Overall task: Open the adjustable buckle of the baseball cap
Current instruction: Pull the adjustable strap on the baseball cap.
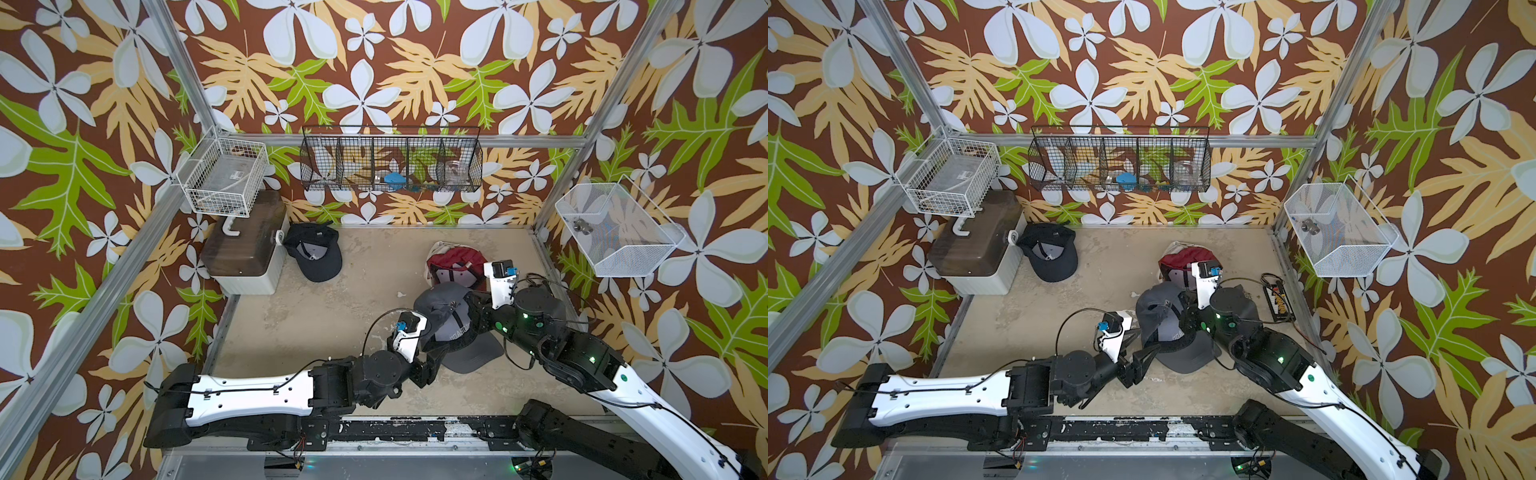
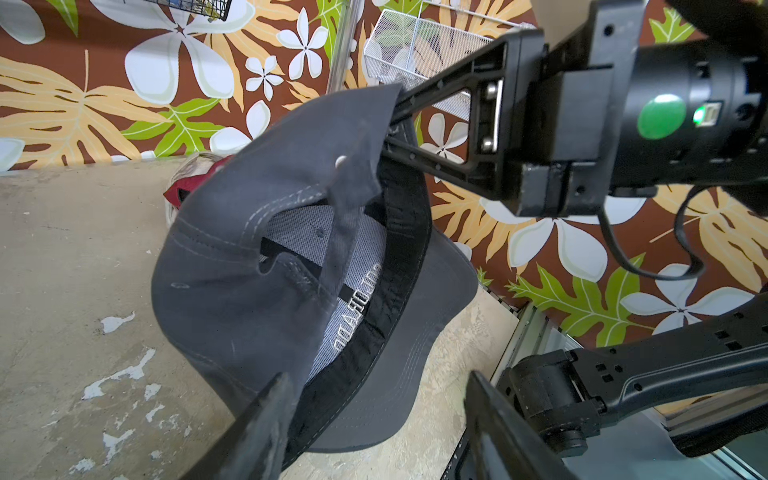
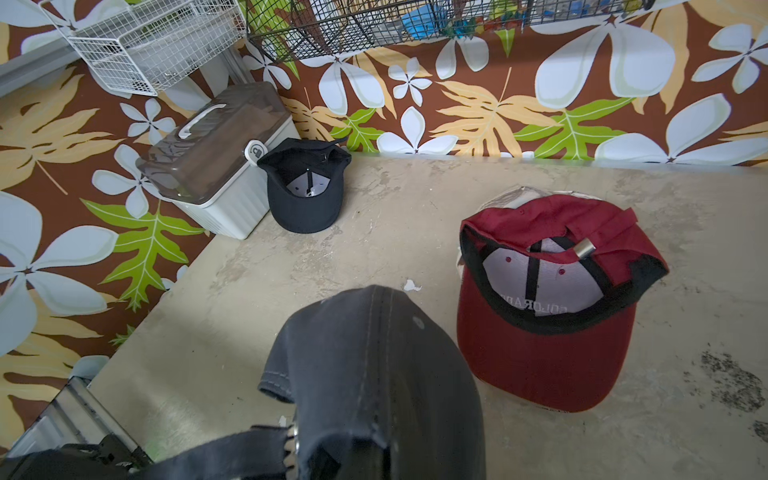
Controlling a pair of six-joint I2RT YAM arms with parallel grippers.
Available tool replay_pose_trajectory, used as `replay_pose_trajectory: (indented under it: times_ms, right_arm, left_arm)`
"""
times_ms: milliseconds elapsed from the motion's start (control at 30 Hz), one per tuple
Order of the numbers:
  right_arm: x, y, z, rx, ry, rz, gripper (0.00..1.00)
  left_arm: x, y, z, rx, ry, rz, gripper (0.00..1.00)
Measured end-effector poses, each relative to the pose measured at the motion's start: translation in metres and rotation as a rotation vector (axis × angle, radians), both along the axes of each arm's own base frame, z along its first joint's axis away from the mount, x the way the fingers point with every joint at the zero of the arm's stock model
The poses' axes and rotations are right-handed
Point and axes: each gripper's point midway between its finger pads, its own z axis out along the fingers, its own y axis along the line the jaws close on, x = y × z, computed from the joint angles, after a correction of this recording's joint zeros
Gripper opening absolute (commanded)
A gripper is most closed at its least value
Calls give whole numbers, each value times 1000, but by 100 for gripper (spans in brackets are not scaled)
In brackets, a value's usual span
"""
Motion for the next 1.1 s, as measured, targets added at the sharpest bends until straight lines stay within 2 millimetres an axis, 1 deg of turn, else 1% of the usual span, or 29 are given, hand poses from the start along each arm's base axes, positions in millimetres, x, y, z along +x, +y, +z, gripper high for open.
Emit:
replay_pose_trajectory:
  times_ms: [133, 267, 467, 700, 900, 1100]
  right_arm:
    - [-1, 3, 1, 12, 4, 16, 0]
    - [0, 5, 6, 29, -11, 17, 0]
    - [1, 7, 8, 38, -16, 20, 0]
    - [-2, 4, 15, 55, -33, 20, 0]
    - [-4, 2, 18, 63, -41, 20, 0]
    - [-4, 3, 14, 64, -35, 22, 0]
  left_arm:
    - [1, -4, -4, 13, 1, 0, 67]
    - [1, -7, 2, 5, -1, 0, 67]
    - [1, -1, 10, -19, -6, 5, 66]
    - [3, 3, 5, -11, -6, 20, 66]
    - [3, 1, 0, 6, -4, 22, 65]
    - [3, 0, -1, 7, -4, 22, 64]
